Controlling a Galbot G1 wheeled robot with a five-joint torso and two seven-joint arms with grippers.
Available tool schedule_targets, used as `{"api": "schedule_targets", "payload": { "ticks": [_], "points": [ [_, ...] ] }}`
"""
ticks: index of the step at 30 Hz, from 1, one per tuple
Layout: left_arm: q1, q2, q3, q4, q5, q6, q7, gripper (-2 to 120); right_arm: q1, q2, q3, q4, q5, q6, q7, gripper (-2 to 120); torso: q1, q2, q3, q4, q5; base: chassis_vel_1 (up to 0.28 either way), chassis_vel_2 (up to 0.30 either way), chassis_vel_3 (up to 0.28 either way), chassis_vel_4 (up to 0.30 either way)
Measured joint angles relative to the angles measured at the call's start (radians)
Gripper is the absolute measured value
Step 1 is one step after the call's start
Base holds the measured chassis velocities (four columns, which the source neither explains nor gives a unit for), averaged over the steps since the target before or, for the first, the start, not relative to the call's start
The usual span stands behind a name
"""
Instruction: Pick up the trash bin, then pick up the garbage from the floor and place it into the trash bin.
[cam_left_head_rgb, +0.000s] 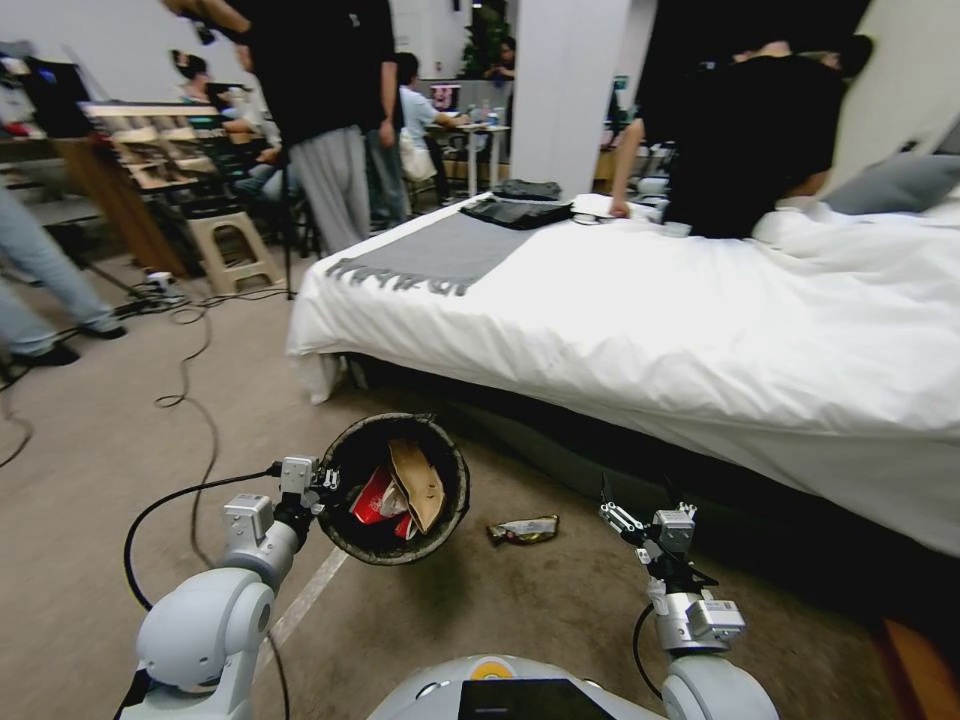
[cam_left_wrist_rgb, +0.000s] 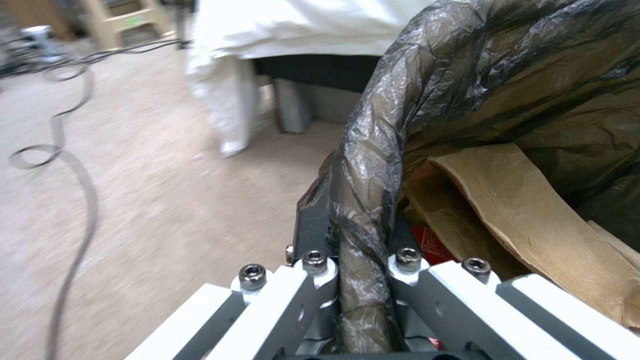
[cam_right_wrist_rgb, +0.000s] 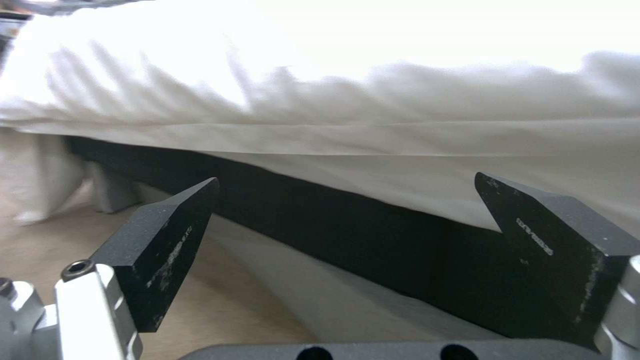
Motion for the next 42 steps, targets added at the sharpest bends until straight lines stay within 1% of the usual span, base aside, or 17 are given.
{"api": "schedule_targets", "payload": {
  "ticks": [9,12,14,16,17,19,20,22,23,24,27,29,30,32,36,37,42],
  "points": [
    [0.002,-0.002,0.000,0.007,0.000,-0.024,-0.001,1,0.002,0.000,-0.007,-0.009,0.003,-0.016,0.003,100,0.000,0.000,0.000,0.0003,-0.0001,0.092,0.097,0.101,0.100],
    [0.002,-0.002,0.000,0.009,0.000,-0.031,-0.002,1,0.010,-0.006,-0.004,-0.015,0.018,-0.050,0.003,100,0.000,0.000,0.000,0.0003,-0.0001,0.023,0.022,0.011,0.016],
    [0.002,0.000,-0.001,0.010,-0.002,-0.033,-0.002,1,0.026,-0.012,0.005,-0.023,0.039,-0.105,-0.001,100,0.000,0.000,0.000,-0.0002,-0.0001,0.000,0.000,0.000,0.000],
    [0.002,0.002,-0.001,0.010,-0.005,-0.033,-0.001,1,0.053,-0.015,0.025,-0.035,0.056,-0.199,-0.033,100,0.000,0.000,0.000,-0.0005,0.0000,0.000,0.000,0.000,0.000],
    [0.002,0.002,-0.001,0.010,-0.005,-0.033,-0.001,1,0.053,-0.015,0.025,-0.035,0.056,-0.199,-0.033,100,0.000,0.000,0.000,-0.0005,0.0000,0.000,0.000,0.000,0.000],
    [0.002,0.003,-0.004,0.009,-0.008,-0.034,-0.002,1,0.094,-0.012,0.057,-0.051,0.056,-0.307,-0.100,100,0.000,0.000,0.000,-0.0001,0.0001,0.000,0.000,0.000,0.000],
    [0.002,0.003,-0.004,0.009,-0.008,-0.034,-0.002,1,0.094,-0.012,0.057,-0.051,0.056,-0.307,-0.100,100,0.000,0.000,0.000,-0.0001,0.0001,0.000,0.000,0.000,0.000],
    [0.004,0.003,-0.008,0.009,-0.010,-0.035,-0.001,1,0.139,-0.020,0.094,-0.067,0.056,-0.414,-0.194,100,0.000,0.000,0.000,-0.0003,0.0000,0.000,0.000,0.000,0.000],
    [0.005,0.003,-0.009,0.009,-0.011,-0.035,-0.001,1,0.159,-0.032,0.104,-0.078,0.063,-0.447,-0.237,100,0.000,0.000,0.000,0.0000,-0.0002,0.000,0.000,0.000,0.000],
    [0.005,0.003,-0.009,0.009,-0.011,-0.035,-0.001,1,0.159,-0.032,0.104,-0.078,0.063,-0.447,-0.237,100,0.000,0.000,0.000,0.0000,-0.0002,0.000,0.000,0.000,0.000],
    [0.006,0.003,-0.011,0.010,-0.012,-0.037,0.000,1,0.238,-0.077,0.108,-0.135,0.083,-0.529,-0.329,100,0.000,0.000,0.000,-0.0001,0.0002,0.000,0.000,0.000,0.000],
    [0.006,0.003,-0.011,0.010,-0.013,-0.037,0.001,1,0.256,-0.091,0.103,-0.149,0.092,-0.548,-0.342,100,0.000,0.000,0.000,0.0001,0.0001,0.000,0.000,0.000,0.000],
    [0.004,0.004,-0.011,0.010,-0.014,-0.037,0.001,1,0.285,-0.117,0.091,-0.171,0.111,-0.585,-0.361,100,0.000,0.000,0.000,0.0000,0.0000,0.000,0.000,0.000,0.000],
    [0.003,0.005,-0.011,0.011,-0.015,-0.037,0.001,1,0.303,-0.139,0.080,-0.188,0.126,-0.611,-0.370,100,0.000,0.000,0.000,0.0001,0.0003,0.000,0.000,0.000,0.000],
    [-0.003,0.010,-0.010,0.015,-0.022,-0.037,0.001,1,0.360,-0.238,0.027,-0.253,0.153,-0.689,-0.387,100,0.000,0.000,0.000,-0.0002,0.0002,0.000,0.000,0.000,0.000],
    [-0.003,0.010,-0.010,0.015,-0.022,-0.037,0.001,1,0.360,-0.238,0.027,-0.253,0.153,-0.689,-0.387,100,0.000,0.000,0.000,-0.0002,0.0002,0.000,0.000,0.000,0.000],
    [-0.010,0.010,-0.008,0.022,-0.024,-0.037,0.002,1,0.409,-0.315,-0.021,-0.312,0.147,-0.747,-0.422,100,0.000,0.000,0.000,0.0000,0.0000,0.000,0.000,0.000,0.000]
  ]
}}
